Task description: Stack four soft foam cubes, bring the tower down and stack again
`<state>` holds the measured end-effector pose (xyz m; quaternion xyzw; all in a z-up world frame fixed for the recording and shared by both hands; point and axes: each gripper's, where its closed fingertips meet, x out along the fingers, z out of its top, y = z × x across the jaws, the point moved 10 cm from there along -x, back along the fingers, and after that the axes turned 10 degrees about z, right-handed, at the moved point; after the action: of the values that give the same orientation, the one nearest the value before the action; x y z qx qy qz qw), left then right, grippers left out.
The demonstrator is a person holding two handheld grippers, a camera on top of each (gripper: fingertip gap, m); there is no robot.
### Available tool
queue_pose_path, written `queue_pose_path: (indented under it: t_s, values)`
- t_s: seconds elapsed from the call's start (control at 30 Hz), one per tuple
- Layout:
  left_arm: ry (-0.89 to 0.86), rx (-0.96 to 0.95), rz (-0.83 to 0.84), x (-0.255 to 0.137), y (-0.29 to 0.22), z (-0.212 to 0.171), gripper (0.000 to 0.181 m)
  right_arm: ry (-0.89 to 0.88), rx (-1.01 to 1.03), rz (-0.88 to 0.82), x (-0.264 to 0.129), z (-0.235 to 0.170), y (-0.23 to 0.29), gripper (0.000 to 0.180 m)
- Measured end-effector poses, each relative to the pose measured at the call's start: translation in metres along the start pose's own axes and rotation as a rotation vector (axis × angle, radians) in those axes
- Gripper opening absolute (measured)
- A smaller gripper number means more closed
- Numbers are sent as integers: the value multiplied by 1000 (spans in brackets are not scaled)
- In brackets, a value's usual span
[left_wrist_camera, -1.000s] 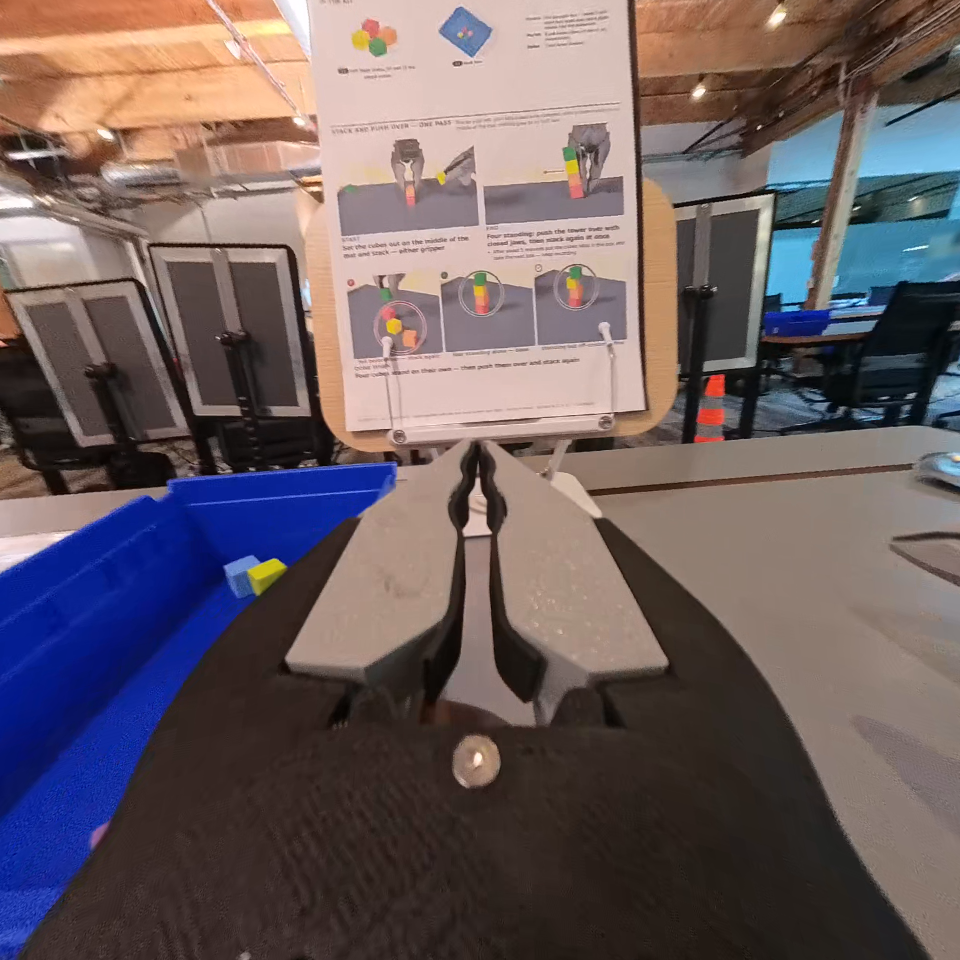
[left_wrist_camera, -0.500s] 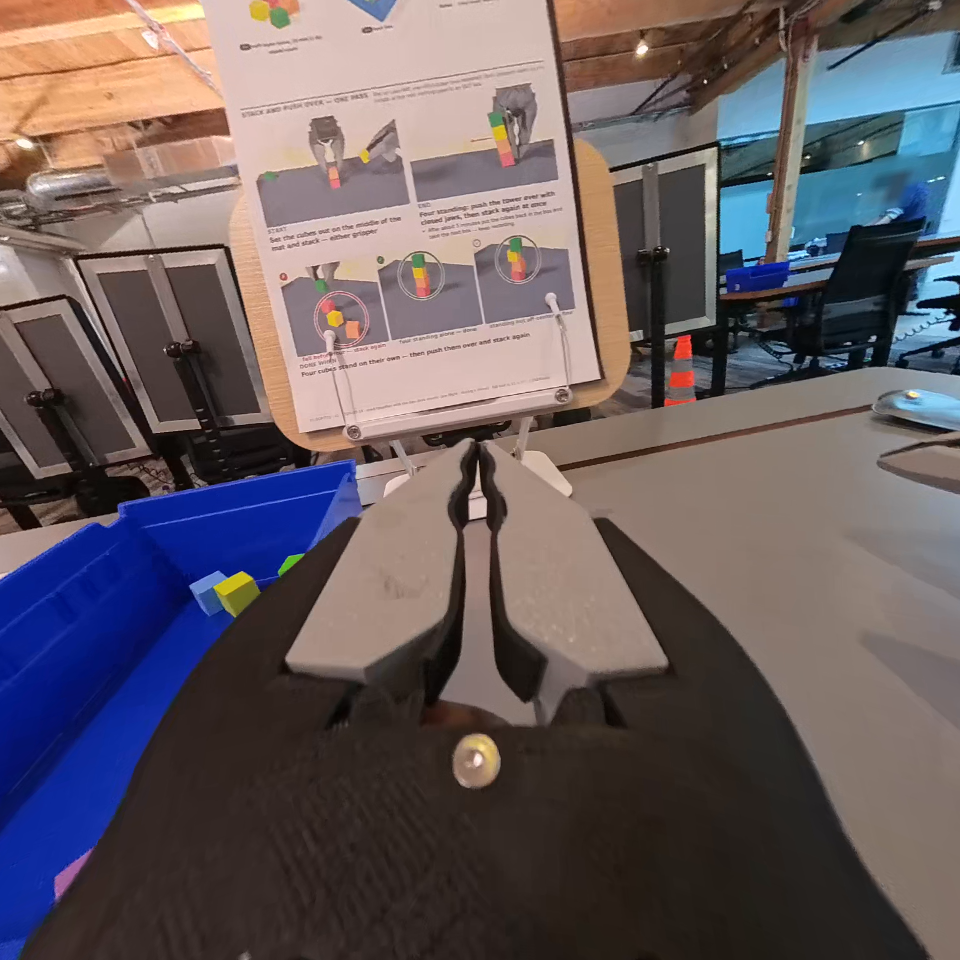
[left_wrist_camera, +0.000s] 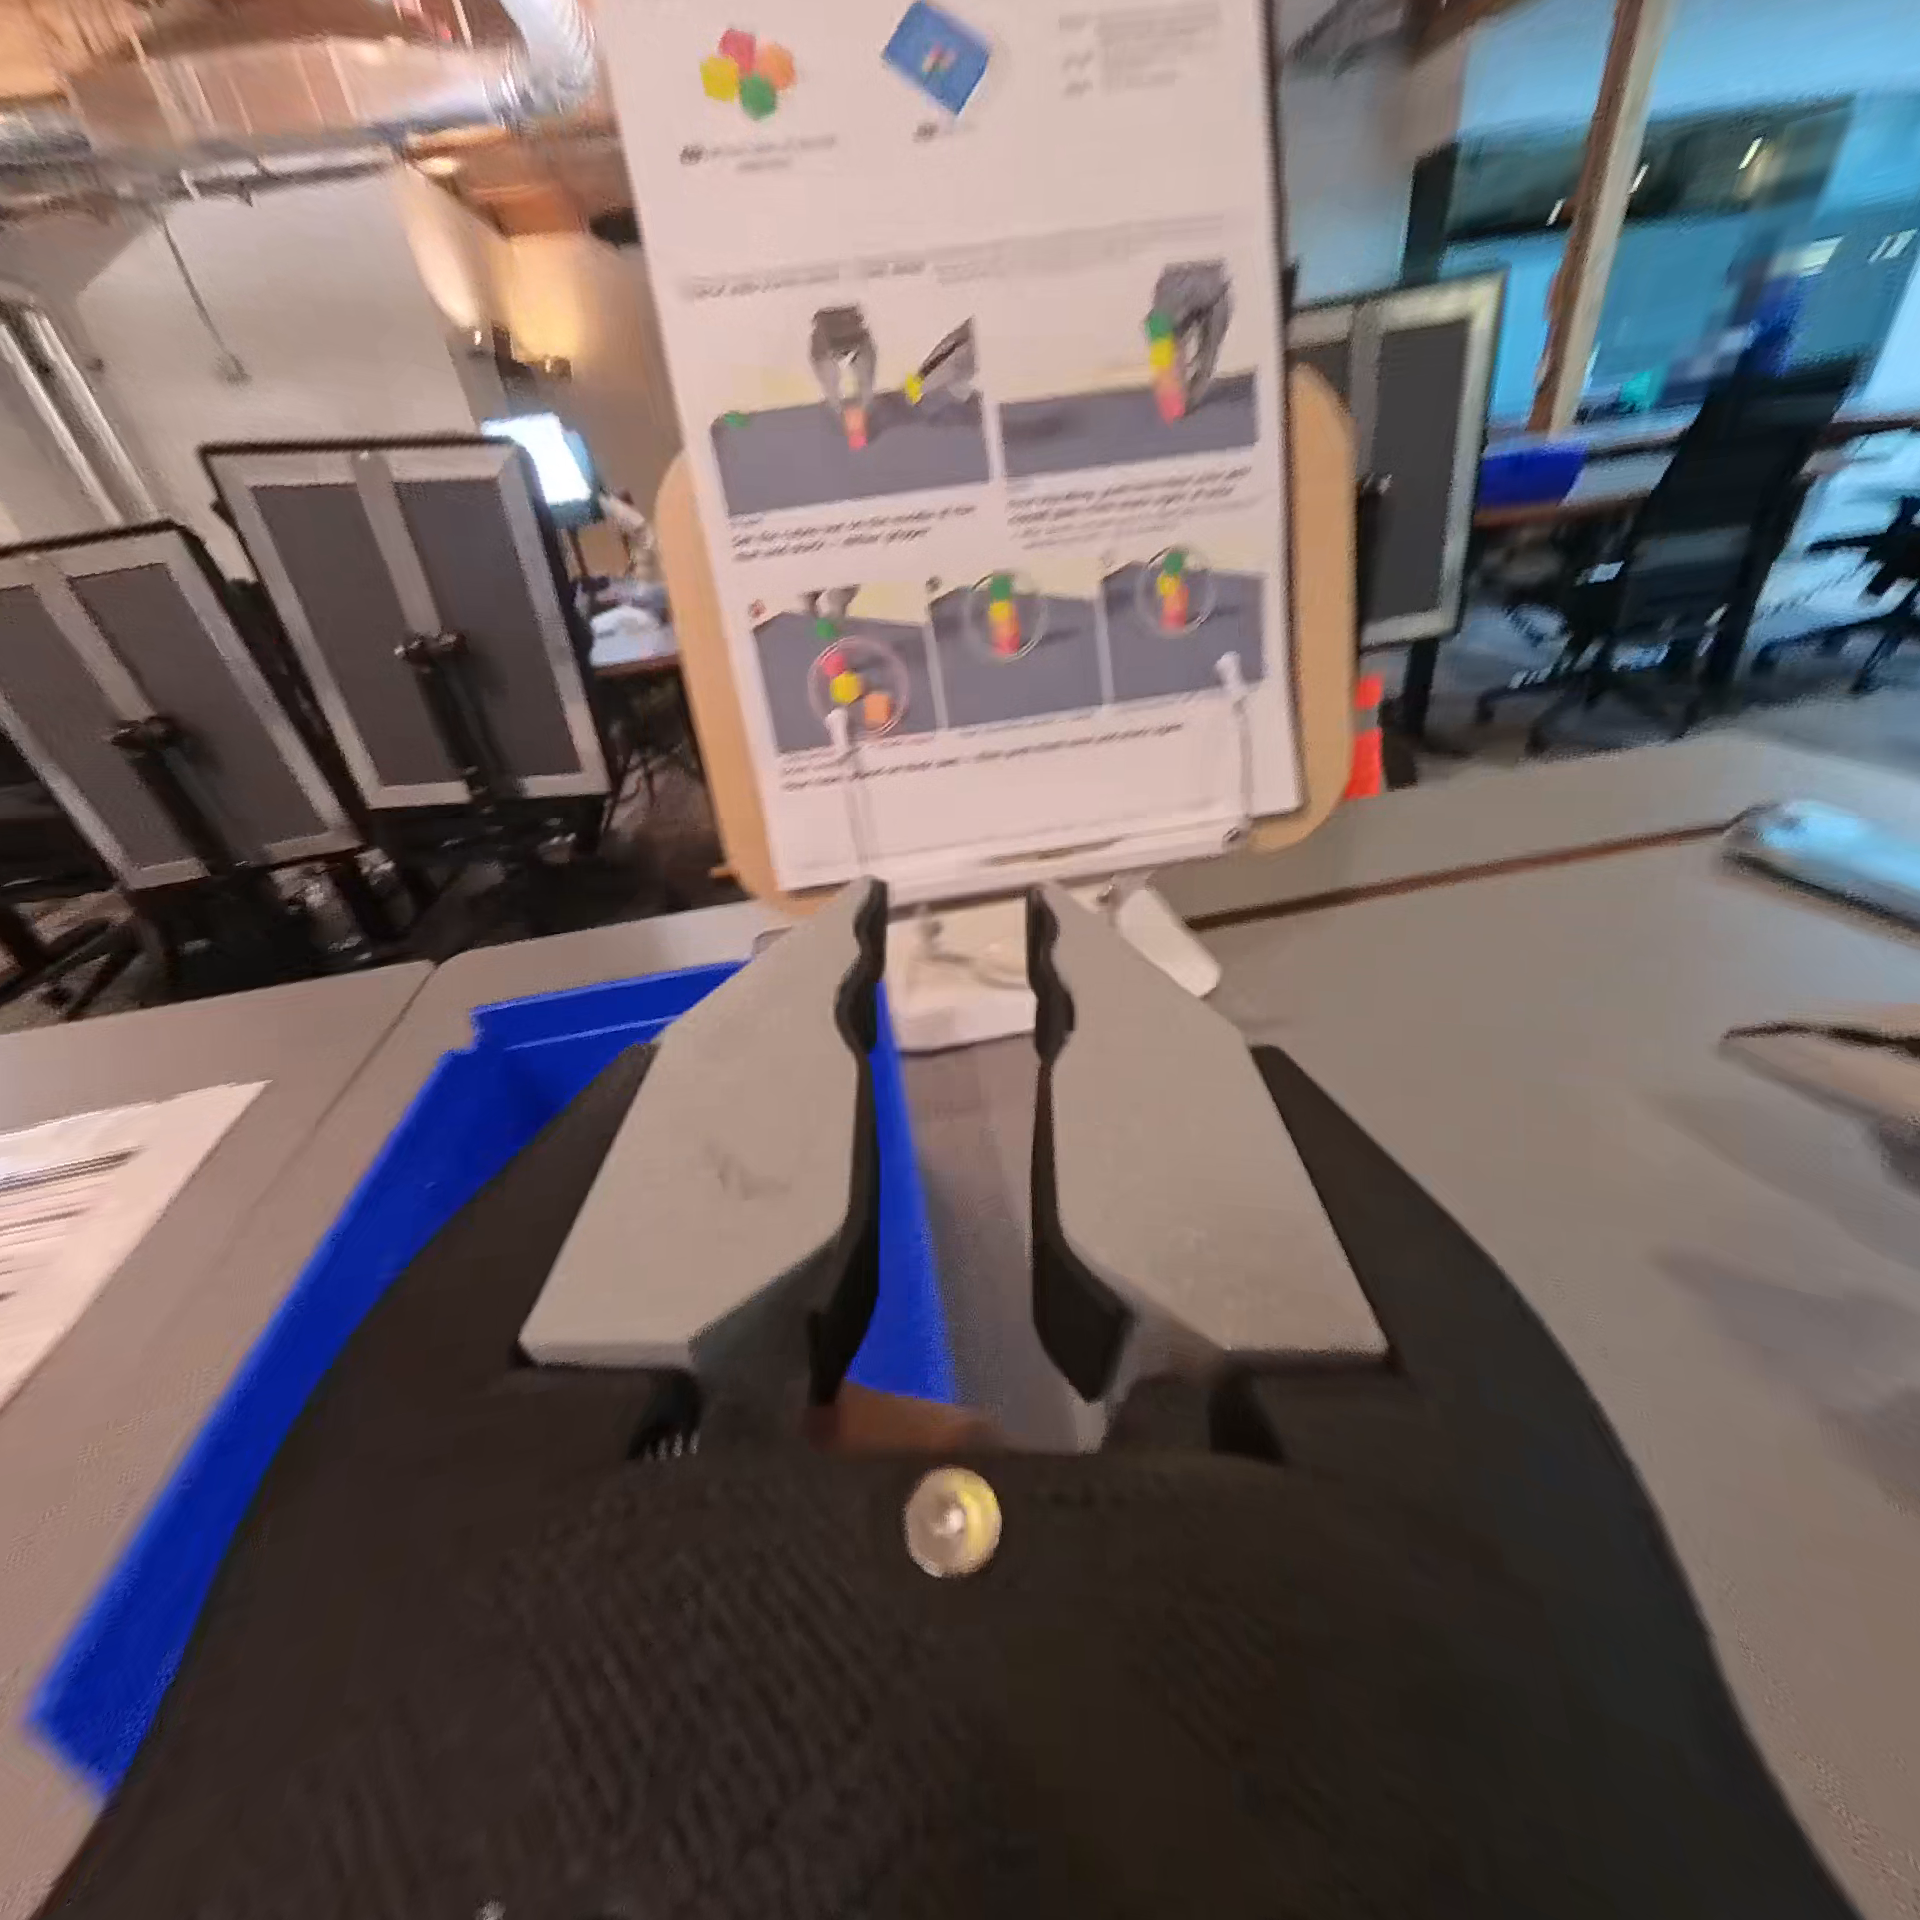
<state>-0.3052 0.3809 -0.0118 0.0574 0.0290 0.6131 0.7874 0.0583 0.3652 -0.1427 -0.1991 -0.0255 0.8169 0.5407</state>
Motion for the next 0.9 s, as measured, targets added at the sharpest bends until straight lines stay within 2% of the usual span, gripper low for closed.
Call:
queue_pose_path:
  t_s: [0.07,0.13,0.3,0.43,0.53,0.63,0.77,0.8,0.83,0.9]
  values:
    - [109,68,-25,4,23,-11,33,-7,-1,3,-1,1,1,0]
    - [266,117,-59,12,45,-29,55,-12,-4,-3,-2,2,1,0]
    - [675,192,-246,39,84,-79,53,2,7,9,2,-1,-1,2]
    - [956,316,-317,54,98,-109,55,0,10,16,2,-1,0,3]
    - [1090,386,-366,60,97,-120,57,7,4,31,4,-2,3,3]
    - [1190,363,-431,67,90,-130,58,19,-16,41,6,-2,7,4]
    - [1292,402,-410,72,84,-148,56,4,-44,36,3,1,10,4]
    - [1312,396,-413,73,83,-152,51,1,-48,35,2,1,10,4]
    - [1311,356,-431,75,81,-152,34,-2,-51,35,2,2,11,4]
    - [1289,362,-410,77,82,-152,27,-5,-52,36,1,2,11,4]
